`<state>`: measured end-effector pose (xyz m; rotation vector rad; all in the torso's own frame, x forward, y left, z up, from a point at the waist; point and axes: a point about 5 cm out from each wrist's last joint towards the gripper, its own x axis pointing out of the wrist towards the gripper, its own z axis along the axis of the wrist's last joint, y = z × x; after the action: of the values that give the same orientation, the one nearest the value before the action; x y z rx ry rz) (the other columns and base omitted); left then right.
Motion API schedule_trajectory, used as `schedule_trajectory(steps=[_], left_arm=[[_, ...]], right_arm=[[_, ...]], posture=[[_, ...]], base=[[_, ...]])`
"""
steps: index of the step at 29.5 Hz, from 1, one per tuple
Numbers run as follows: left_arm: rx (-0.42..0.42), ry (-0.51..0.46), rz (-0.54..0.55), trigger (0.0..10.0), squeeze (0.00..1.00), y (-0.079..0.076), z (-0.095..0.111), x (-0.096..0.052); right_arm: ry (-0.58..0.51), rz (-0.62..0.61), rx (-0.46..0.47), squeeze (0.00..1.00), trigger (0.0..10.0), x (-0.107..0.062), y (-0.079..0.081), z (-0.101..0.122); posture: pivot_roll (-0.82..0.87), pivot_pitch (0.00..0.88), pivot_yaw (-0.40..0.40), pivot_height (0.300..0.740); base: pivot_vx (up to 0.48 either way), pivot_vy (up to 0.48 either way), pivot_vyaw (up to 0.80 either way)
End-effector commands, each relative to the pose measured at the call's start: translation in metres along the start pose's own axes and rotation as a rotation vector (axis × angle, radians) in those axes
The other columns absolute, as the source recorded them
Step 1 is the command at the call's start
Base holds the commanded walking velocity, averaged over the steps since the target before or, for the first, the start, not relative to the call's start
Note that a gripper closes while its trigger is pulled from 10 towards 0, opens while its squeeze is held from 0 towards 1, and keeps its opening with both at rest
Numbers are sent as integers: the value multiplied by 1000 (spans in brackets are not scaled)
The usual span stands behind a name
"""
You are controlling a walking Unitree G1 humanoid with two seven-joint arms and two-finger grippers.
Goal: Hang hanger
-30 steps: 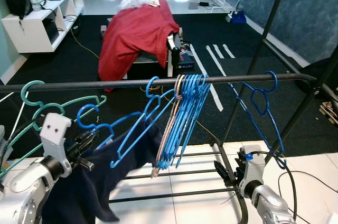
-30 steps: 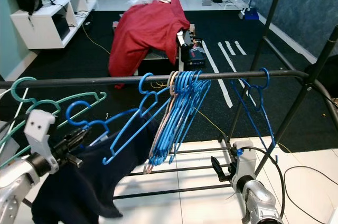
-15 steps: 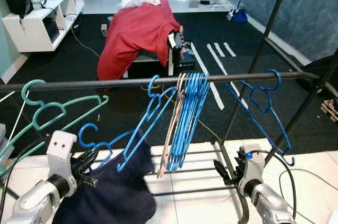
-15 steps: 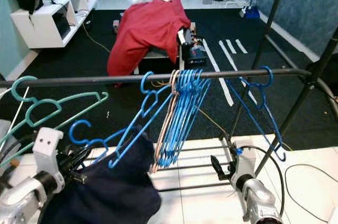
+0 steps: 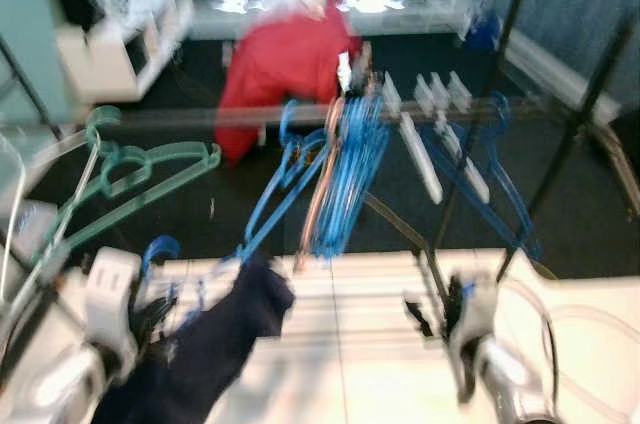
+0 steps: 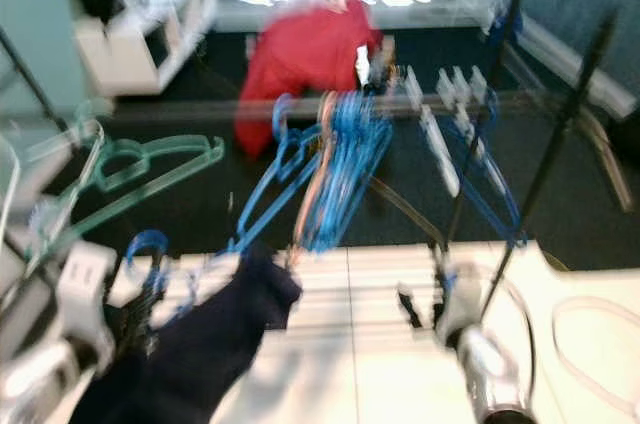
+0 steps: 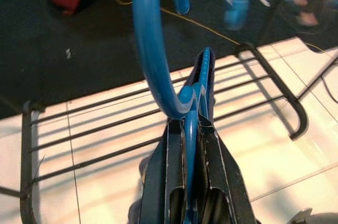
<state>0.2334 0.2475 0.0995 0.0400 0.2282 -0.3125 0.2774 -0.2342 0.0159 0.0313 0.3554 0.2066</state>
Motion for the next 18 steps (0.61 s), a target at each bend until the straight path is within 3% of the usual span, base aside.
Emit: schedule_trajectory(steps=[1,7,8,10,12,15,16,17,18], left_arm=[[42,-28,-1,10000,0,11,16,-2],[48,-122,-37,10000,0,12,42,3],[18,-173,-86,10000,0,5,53,6],[18,-173,-86,10000,0,5,53,6],[-42,-294,-234,10000,0,-14,77,10],[-42,-294,-234,10000,0,-14,77,10],[-62,-338,-318,10000,0,-22,88,11],[-62,-338,-318,10000,0,-22,88,11],[-56,-376,-401,10000,0,-27,100,10]], right_arm=[[21,-7,9,0,10000,1,2,-4],[5,-24,19,0,10000,3,1,-1],[-26,-1,29,0,10000,6,4,5],[-26,-1,29,0,10000,6,4,5],[-108,78,29,0,10000,12,9,26],[-108,78,29,0,10000,12,9,26],[-154,138,18,0,10000,15,10,40],[-154,138,18,0,10000,15,10,40],[-237,270,52,0,10000,15,14,67]], posture=[[-42,60,-11,740],[-38,60,-9,740],[-34,61,-3,740],[-34,61,-3,740],[-42,61,-4,740],[-42,61,-4,740],[-43,59,-9,740],[-43,59,-9,740],[-46,58,-11,740]], base=[[-296,0,0],[-180,0,0],[0,0,0],[0,0,0],[0,0,0],[0,0,0],[0,0,0],[0,0,0],[0,0,0]])
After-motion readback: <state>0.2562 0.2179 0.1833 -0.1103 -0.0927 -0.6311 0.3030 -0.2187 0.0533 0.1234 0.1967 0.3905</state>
